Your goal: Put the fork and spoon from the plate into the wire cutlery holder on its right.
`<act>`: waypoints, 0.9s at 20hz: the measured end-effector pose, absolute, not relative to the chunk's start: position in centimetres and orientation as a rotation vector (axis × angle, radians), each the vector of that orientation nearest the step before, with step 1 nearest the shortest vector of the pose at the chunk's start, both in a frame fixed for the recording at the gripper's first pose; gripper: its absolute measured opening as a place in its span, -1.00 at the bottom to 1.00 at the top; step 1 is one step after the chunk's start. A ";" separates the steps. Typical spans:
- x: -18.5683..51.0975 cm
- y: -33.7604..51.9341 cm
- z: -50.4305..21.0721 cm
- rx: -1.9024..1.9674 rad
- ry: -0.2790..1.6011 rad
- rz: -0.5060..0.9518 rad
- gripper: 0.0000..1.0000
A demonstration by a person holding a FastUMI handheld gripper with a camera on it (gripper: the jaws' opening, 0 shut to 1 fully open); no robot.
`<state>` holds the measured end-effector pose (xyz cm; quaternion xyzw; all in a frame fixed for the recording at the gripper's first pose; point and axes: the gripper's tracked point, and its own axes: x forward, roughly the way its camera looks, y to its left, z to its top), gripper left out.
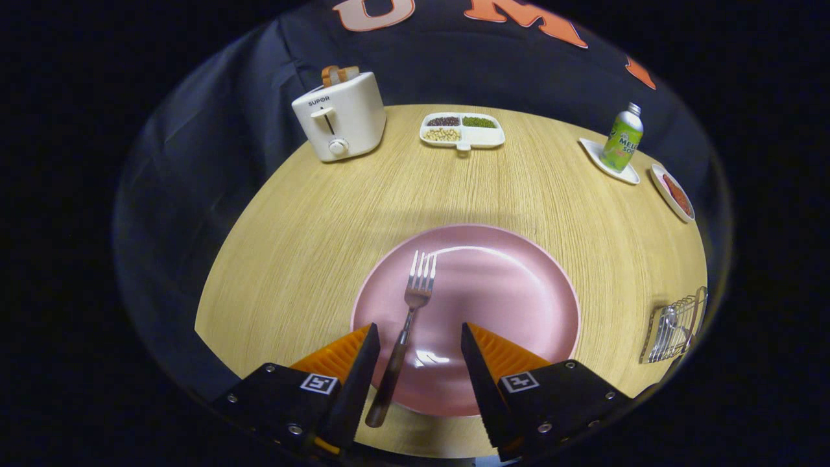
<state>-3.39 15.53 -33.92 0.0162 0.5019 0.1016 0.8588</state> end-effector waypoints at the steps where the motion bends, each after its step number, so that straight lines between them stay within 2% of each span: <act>1: -3.6 15.7 -34.2 0.047 1.082 0.212 0.44; 6: -4.4 16.1 -35.2 0.049 1.206 0.218 0.12; 8: -4.6 16.3 -35.4 0.049 1.248 0.212 -0.08; 11: -4.6 16.2 -35.9 0.033 1.296 0.191 -0.54; 13: -4.8 16.3 -36.0 0.025 1.319 0.195 -0.77; 18: -4.6 15.6 -35.4 0.013 1.282 0.230 -0.89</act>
